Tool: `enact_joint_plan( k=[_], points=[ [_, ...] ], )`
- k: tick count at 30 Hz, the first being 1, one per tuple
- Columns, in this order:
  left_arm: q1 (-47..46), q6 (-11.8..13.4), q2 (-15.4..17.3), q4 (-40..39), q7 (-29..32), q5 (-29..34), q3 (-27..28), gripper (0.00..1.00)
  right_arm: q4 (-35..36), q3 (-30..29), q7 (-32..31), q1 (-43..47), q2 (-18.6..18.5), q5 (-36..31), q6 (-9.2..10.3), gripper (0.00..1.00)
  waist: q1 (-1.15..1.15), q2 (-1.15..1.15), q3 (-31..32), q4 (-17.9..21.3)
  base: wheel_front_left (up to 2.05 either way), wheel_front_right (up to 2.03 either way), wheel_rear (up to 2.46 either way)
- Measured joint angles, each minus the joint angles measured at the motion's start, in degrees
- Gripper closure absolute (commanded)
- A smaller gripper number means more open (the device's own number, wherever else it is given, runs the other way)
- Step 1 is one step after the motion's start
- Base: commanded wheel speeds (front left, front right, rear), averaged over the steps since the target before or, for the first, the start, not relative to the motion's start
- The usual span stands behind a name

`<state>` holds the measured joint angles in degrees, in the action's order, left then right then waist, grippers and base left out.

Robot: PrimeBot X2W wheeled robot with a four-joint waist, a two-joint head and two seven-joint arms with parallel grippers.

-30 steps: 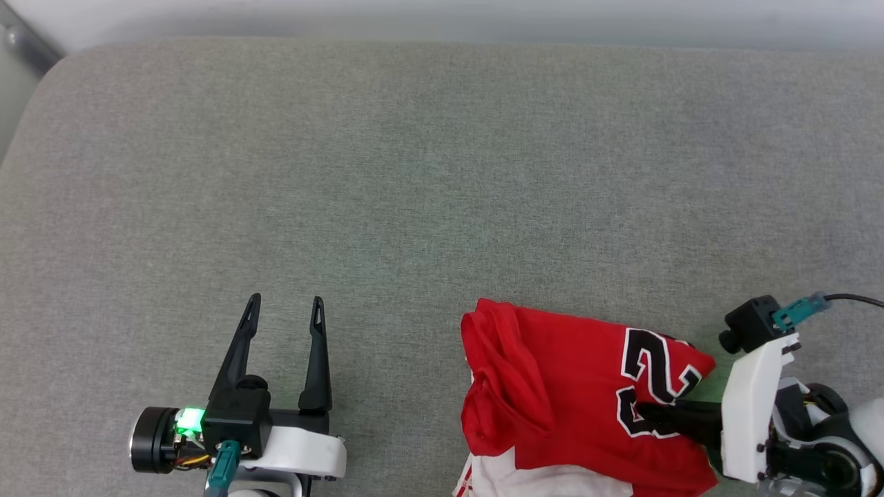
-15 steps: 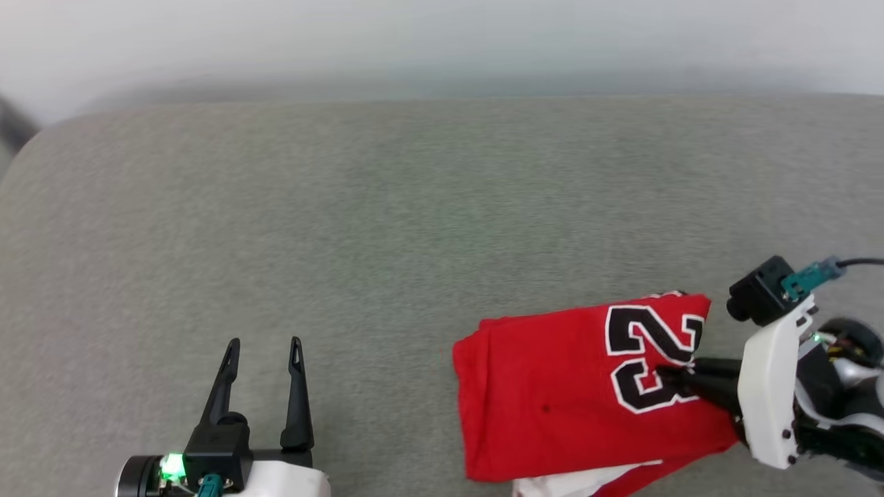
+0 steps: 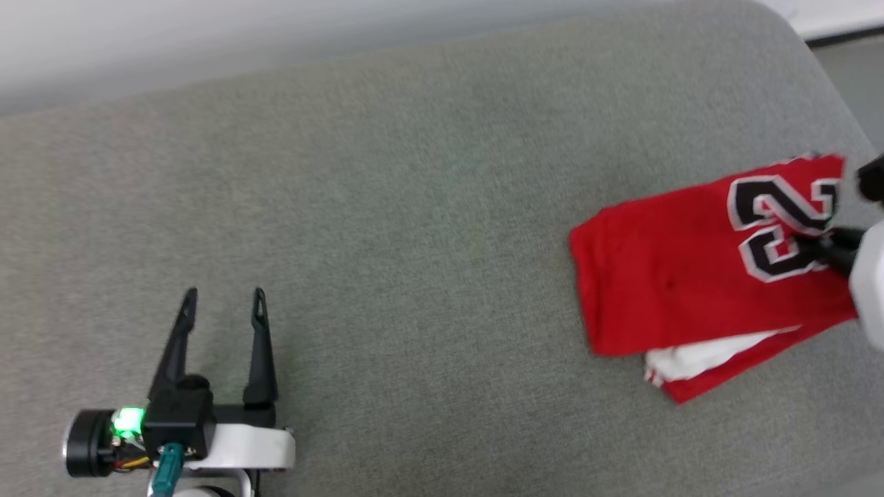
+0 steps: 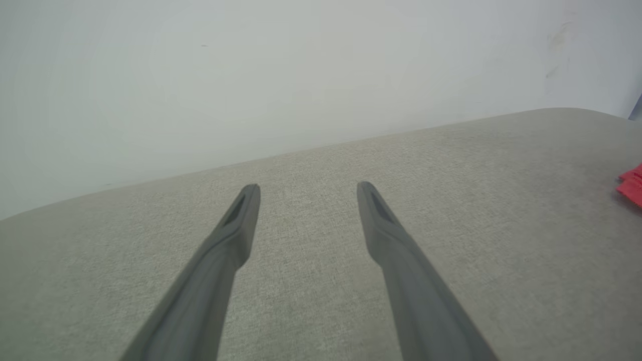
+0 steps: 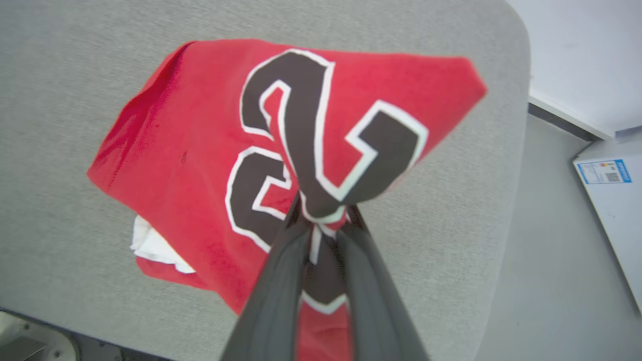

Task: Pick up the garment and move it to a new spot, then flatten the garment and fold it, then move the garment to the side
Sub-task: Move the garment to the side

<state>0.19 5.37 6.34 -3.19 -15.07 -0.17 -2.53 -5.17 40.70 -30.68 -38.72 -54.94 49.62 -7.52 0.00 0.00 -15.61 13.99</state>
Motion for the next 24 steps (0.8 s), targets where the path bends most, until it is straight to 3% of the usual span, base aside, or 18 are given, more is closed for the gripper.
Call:
enact_joint_plan(
  k=[8,16,20,21,22,24],
  points=[
    [-3.8,-0.4,3.5,-2.8,0.0,0.9,0.9,0.0,-15.6,-3.3,5.8,-5.1,-1.3,-4.7,0.0,1.0,0.01,0.0,-9.2,3.0,0.0,0.0,0.0],
    [-6.4,0.0,5.3,-6.0,0.0,1.0,1.5,0.0,-29.5,-10.1,11.1,-9.5,0.6,-7.8,0.01,1.0,0.0,0.0,-16.8,3.4,0.0,0.0,0.0],
    [-6.7,0.3,5.2,-7.0,-0.1,0.9,1.2,0.0,-33.6,-11.0,12.1,-9.9,3.7,-9.7,0.01,1.0,0.01,0.0,-18.2,2.7,0.0,0.0,0.0],
    [-6.7,0.4,5.1,-7.0,-0.1,0.9,1.1,0.0,-34.7,-11.2,12.1,-10.0,4.5,-10.2,0.01,0.7,0.01,0.0,-18.0,2.5,0.0,0.0,0.0],
    [-6.7,0.6,5.0,-6.8,-0.1,0.8,1.0,0.0,-35.7,-11.3,12.1,-10.0,5.1,-10.8,0.01,0.02,0.01,0.0,-17.6,2.3,0.0,0.0,0.0],
    [-6.5,0.9,4.4,-6.2,0.0,0.5,0.7,0.0,-37.5,-11.8,13.8,-10.0,5.2,-13.6,0.0,0.0,0.01,0.0,-16.4,2.0,0.0,0.0,0.0]
  ],
)
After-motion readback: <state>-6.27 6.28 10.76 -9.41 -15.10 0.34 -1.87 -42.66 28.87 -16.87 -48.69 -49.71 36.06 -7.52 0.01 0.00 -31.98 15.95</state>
